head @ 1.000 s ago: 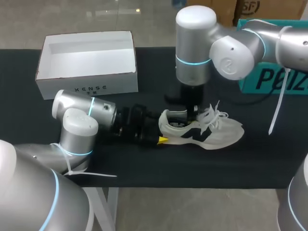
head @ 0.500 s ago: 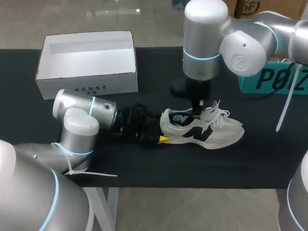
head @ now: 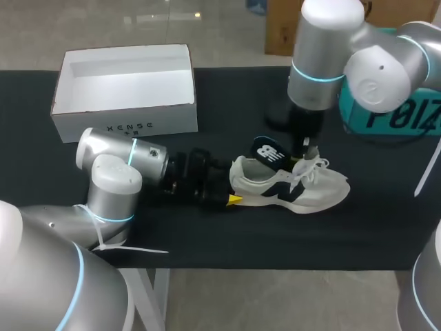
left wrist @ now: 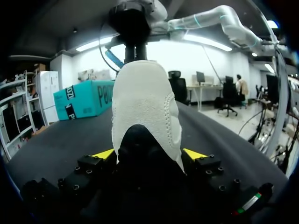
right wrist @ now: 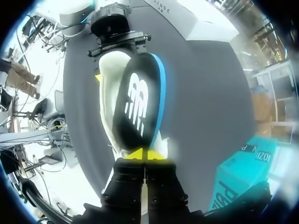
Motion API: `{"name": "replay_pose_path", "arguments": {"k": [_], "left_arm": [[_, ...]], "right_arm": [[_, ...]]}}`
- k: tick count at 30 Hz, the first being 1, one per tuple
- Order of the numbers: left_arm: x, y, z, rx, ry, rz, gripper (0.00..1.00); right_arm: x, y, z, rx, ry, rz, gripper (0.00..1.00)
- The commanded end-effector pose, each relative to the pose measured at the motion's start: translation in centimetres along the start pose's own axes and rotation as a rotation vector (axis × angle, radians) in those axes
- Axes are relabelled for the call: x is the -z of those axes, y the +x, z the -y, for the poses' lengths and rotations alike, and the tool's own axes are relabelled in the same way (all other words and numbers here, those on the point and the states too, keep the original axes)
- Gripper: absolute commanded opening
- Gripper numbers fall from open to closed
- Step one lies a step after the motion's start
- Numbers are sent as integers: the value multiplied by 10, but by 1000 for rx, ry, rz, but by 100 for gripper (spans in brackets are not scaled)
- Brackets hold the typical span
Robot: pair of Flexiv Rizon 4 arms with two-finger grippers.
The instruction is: Take the shoe out of the shoebox, open the shoe tongue, remove and reinsert the insole, then place the shoe into the shoebox
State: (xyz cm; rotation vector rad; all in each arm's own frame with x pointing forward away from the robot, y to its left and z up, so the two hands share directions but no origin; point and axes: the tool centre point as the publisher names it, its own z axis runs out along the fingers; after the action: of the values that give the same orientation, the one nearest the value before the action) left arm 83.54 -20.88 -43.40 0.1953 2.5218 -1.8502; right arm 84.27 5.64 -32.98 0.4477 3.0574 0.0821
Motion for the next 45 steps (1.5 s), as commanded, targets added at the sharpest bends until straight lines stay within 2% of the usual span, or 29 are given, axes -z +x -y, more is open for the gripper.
{"name": "replay_pose_path", "arguments": {"k": [1, 12, 20, 25, 31, 33, 38, 45], "left_arm": [[-1, 0, -2, 0, -3, -3, 0], [-1, 0, -2, 0, -3, -3, 0], [-1, 0, -2, 0, -3, -3, 0], [-1, 0, -2, 0, -3, -3, 0], [-1, 0, -2, 0, -3, -3, 0], [-1, 0, -2, 0, -3, -3, 0], [-1, 0, -2, 0, -3, -3, 0], [-1, 0, -2, 0, -3, -3, 0]], "right_arm": [[-6, 3, -11, 20, -54, -8, 0], [-12, 6, -64, 72, -148, -30, 0], [1, 3, -94, 93, -194, -17, 0], [1, 3, -101, 106, -195, -25, 0], [-2, 6, -94, 107, -196, -58, 0], [-2, 5, -91, 109, -207, -71, 20], [0, 3, -86, 108, -198, -79, 45], [2, 0, -84, 132, -228, -119, 48]]}}
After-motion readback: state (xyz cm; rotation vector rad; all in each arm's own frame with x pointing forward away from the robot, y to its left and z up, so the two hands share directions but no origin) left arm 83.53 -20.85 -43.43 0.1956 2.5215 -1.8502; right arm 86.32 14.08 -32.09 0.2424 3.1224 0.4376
